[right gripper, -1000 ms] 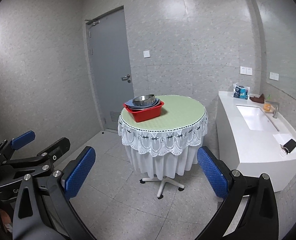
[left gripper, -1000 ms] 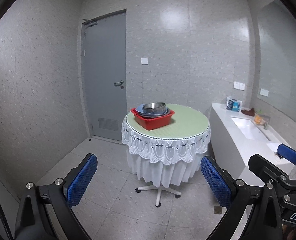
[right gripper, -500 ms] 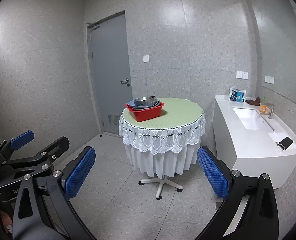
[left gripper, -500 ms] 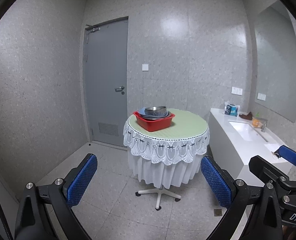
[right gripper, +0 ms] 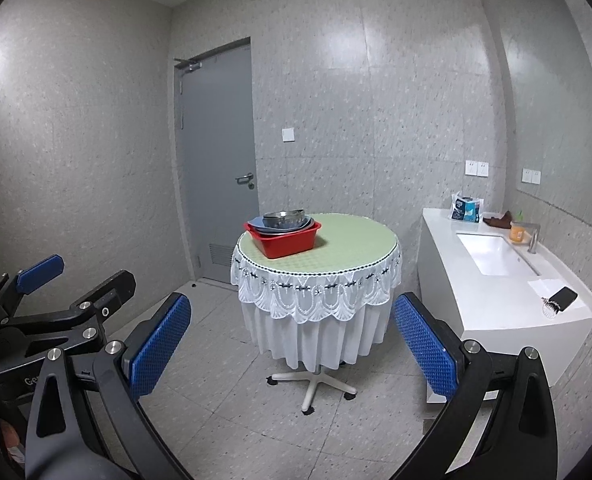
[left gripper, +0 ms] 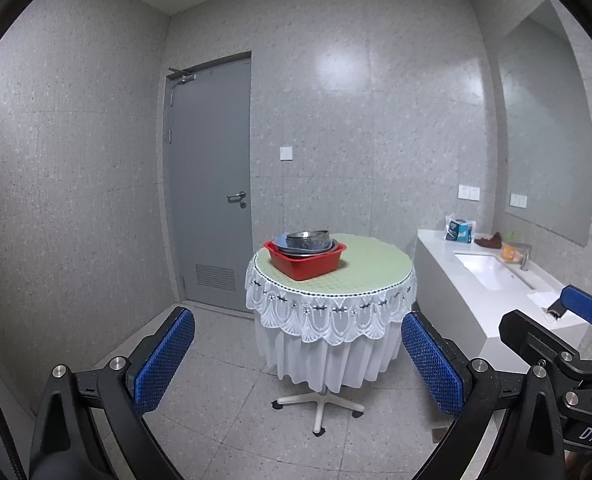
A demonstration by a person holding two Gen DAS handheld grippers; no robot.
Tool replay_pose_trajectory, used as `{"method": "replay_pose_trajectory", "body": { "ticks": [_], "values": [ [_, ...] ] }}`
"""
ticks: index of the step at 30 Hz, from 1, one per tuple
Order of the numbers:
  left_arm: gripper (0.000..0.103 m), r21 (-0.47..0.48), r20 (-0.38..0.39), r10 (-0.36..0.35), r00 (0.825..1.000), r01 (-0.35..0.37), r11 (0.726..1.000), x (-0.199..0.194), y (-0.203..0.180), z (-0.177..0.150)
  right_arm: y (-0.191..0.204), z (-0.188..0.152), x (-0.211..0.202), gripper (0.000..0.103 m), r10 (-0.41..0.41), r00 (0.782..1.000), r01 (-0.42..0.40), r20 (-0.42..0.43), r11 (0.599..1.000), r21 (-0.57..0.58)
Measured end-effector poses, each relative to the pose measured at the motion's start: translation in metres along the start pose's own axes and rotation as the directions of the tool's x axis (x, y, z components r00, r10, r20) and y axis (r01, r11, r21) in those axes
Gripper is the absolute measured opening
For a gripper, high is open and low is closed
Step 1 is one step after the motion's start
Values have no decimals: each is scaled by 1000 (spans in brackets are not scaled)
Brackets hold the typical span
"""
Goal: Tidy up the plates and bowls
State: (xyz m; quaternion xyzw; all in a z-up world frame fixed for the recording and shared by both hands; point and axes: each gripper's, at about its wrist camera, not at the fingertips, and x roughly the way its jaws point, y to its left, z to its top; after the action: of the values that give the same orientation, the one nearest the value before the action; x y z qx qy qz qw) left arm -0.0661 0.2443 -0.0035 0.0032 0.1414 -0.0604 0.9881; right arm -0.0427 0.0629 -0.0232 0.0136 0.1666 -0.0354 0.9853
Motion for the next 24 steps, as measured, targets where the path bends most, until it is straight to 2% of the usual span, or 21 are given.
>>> {"method": "replay_pose_trajectory", "body": {
  "ticks": [24],
  "values": [
    [102,-3,2,0,1000,0,1000,42,-14,1,-13,-1,13,103,-2,1000,2,-7,1000,-9]
  ]
}}
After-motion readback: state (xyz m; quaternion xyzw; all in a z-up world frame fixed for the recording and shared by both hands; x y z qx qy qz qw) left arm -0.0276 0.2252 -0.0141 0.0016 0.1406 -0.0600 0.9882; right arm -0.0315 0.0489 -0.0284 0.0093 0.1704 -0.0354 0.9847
